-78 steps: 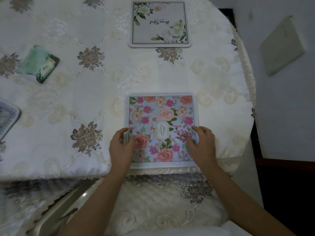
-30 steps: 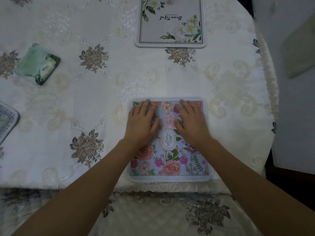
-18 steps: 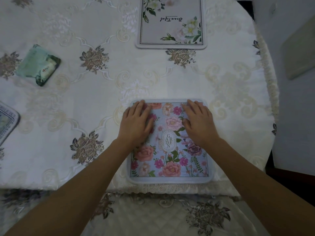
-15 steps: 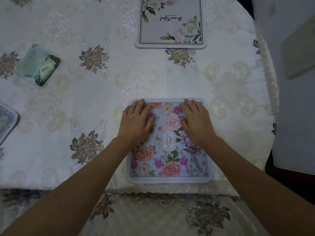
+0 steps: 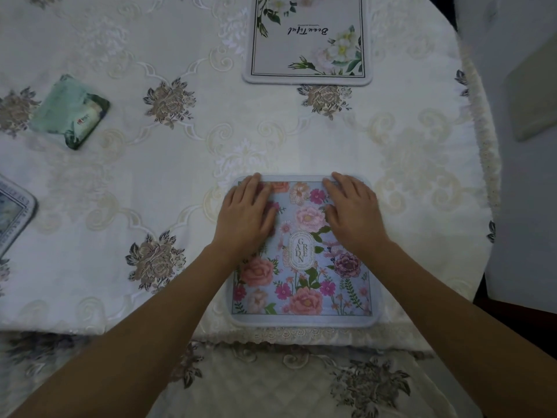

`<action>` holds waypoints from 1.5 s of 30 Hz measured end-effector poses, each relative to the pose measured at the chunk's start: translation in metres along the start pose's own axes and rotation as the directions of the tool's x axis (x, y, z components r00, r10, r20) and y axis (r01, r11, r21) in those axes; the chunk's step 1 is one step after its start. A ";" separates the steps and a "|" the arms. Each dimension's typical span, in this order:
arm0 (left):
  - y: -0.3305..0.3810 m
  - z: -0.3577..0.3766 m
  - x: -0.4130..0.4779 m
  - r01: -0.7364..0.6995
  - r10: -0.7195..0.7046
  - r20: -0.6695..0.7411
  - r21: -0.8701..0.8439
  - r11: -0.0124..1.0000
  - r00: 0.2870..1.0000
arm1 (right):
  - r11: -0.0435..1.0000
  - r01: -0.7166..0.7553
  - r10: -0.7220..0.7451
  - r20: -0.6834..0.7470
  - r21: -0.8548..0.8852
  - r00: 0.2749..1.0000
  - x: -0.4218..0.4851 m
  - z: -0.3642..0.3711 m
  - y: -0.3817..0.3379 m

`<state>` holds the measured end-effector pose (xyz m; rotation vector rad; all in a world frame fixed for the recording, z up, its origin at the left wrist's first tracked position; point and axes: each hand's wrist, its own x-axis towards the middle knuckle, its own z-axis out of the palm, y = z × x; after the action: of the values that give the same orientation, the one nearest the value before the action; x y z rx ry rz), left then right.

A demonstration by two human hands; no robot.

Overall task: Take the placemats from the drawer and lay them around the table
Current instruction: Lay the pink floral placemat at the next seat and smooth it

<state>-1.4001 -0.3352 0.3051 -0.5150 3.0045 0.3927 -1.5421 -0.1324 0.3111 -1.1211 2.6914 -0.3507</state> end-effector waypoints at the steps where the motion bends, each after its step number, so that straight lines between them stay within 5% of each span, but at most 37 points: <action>1: -0.003 -0.001 -0.002 0.007 -0.007 0.002 0.001 1.000 1.000 | 1.000 -0.006 0.006 -0.012 0.000 1.000 -0.003 -0.001 0.004; 11: 0.028 0.001 0.023 -0.068 0.071 0.045 -0.068 0.995 0.997 | 0.995 0.072 -0.078 0.090 0.064 0.993 0.016 0.005 -0.027; 22: -0.016 -0.013 0.005 0.043 -0.041 0.036 -0.057 0.997 0.999 | 0.996 -0.085 0.084 0.066 0.019 0.994 -0.011 -0.014 0.032; 37: 0.000 0.003 -0.086 0.077 -0.072 0.062 -0.088 0.993 0.995 | 0.969 -0.195 0.188 0.063 0.149 0.980 -0.103 0.008 0.011; 45: -0.007 -0.008 -0.053 0.058 -0.056 0.056 -0.040 0.998 0.997 | 0.976 -0.173 0.170 0.036 0.135 0.985 -0.060 -0.002 0.019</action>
<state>-1.3482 -0.3266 0.3168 -0.5814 2.9271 0.4585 -1.5133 -0.0760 0.3135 -0.8423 2.6712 -0.4818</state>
